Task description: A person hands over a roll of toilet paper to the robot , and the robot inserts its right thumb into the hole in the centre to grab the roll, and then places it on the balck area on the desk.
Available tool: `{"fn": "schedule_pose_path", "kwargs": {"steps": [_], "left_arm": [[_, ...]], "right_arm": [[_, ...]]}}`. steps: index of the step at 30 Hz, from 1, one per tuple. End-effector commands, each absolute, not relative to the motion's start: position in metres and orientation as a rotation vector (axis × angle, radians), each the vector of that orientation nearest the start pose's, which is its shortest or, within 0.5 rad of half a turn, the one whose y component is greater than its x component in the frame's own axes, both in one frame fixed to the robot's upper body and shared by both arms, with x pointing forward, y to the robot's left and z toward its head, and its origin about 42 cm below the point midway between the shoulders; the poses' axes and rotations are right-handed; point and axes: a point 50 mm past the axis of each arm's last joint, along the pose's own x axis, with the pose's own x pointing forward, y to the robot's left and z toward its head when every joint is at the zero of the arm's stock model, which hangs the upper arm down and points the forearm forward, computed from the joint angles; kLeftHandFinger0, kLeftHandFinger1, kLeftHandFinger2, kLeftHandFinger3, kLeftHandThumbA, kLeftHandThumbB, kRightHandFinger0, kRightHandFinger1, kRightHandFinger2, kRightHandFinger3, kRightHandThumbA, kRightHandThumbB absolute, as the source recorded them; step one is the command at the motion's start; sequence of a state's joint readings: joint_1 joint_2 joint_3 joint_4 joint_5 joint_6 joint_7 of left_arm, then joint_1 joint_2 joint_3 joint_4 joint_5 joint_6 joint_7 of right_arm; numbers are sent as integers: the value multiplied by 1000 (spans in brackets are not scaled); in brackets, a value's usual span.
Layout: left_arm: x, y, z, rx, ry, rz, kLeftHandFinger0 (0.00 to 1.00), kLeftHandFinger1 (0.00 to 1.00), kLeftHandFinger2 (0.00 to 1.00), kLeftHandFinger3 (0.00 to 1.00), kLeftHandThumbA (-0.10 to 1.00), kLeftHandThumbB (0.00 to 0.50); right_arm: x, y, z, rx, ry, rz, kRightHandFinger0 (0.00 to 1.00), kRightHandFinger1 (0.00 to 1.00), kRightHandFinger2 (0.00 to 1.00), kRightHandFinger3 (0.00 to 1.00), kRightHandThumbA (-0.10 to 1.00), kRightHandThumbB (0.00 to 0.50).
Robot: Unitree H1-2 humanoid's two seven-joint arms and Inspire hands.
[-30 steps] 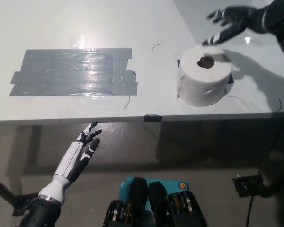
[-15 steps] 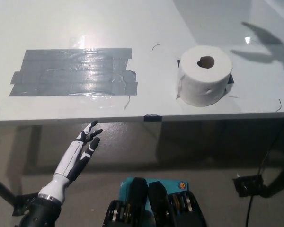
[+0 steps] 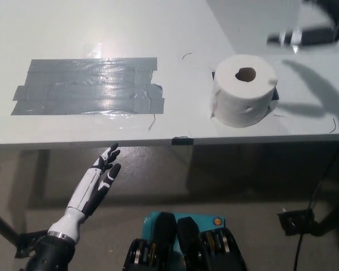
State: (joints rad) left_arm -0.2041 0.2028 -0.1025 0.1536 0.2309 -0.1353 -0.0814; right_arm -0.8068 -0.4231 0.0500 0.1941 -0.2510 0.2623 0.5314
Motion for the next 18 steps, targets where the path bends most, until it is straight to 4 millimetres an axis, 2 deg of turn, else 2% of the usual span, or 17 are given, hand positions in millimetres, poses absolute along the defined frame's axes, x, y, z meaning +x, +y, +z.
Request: {"fn": "schedule_pose_path", "kwargs": {"steps": [1, 3, 4, 5, 7, 9, 10, 11, 12, 13, 14, 15, 18], "left_arm": [[346, 232, 131, 413, -221, -188, 1000, 1000, 1000, 1000, 1000, 81], [342, 232, 127, 404, -204, -189, 1000, 1000, 1000, 1000, 1000, 117], [340, 232, 125, 402, -198, -189, 1000, 1000, 1000, 1000, 1000, 117], [336, 232, 122, 399, -189, -188, 1000, 1000, 1000, 1000, 1000, 149], [329, 232, 119, 391, -176, -187, 1000, 1000, 1000, 1000, 1000, 189], [324, 231, 115, 375, -171, -184, 1000, 1000, 1000, 1000, 1000, 200], [320, 231, 112, 362, -171, -179, 1000, 1000, 1000, 1000, 1000, 190], [317, 231, 110, 356, -167, -177, 1000, 1000, 1000, 1000, 1000, 187], [316, 231, 109, 347, -168, -176, 1000, 1000, 1000, 1000, 1000, 184], [315, 231, 108, 328, -168, -174, 1000, 1000, 1000, 1000, 1000, 204], [312, 232, 105, 309, -158, -172, 1000, 1000, 1000, 1000, 1000, 219], [309, 232, 102, 300, -153, -173, 1000, 1000, 1000, 1000, 1000, 212], [304, 233, 99, 293, -149, -182, 1000, 1000, 1000, 1000, 1000, 216]], "right_arm": [[292, -248, 353, -446, -707, 333, 1000, 1000, 1000, 1000, 1000, 307], [285, -245, 332, -407, -681, 338, 1000, 1000, 1000, 1000, 1000, 277], [283, -244, 324, -398, -669, 340, 1000, 1000, 1000, 1000, 1000, 275], [280, -241, 310, -361, -639, 334, 1000, 1000, 1000, 1000, 1000, 300], [277, -233, 282, -277, -579, 328, 1000, 1000, 1000, 1000, 1000, 297], [275, -230, 266, -253, -550, 319, 1000, 1000, 1000, 1000, 1000, 283], [274, -226, 249, -229, -518, 300, 1000, 1000, 1000, 1000, 1000, 253], [272, -223, 239, -216, -494, 289, 1000, 1000, 1000, 1000, 1000, 252], [271, -223, 238, -214, -491, 287, 1000, 1000, 1000, 1000, 1000, 205], [274, -220, 226, -175, -461, 283, 1000, 1000, 1000, 1000, 1000, 240], [275, -216, 212, -143, -429, 276, 1000, 1000, 1000, 1000, 1000, 242], [276, -213, 200, -127, -405, 266, 1000, 1000, 1000, 1000, 1000, 231], [279, -208, 174, -84, -357, 245, 1000, 1000, 1000, 1000, 1000, 217]]}}
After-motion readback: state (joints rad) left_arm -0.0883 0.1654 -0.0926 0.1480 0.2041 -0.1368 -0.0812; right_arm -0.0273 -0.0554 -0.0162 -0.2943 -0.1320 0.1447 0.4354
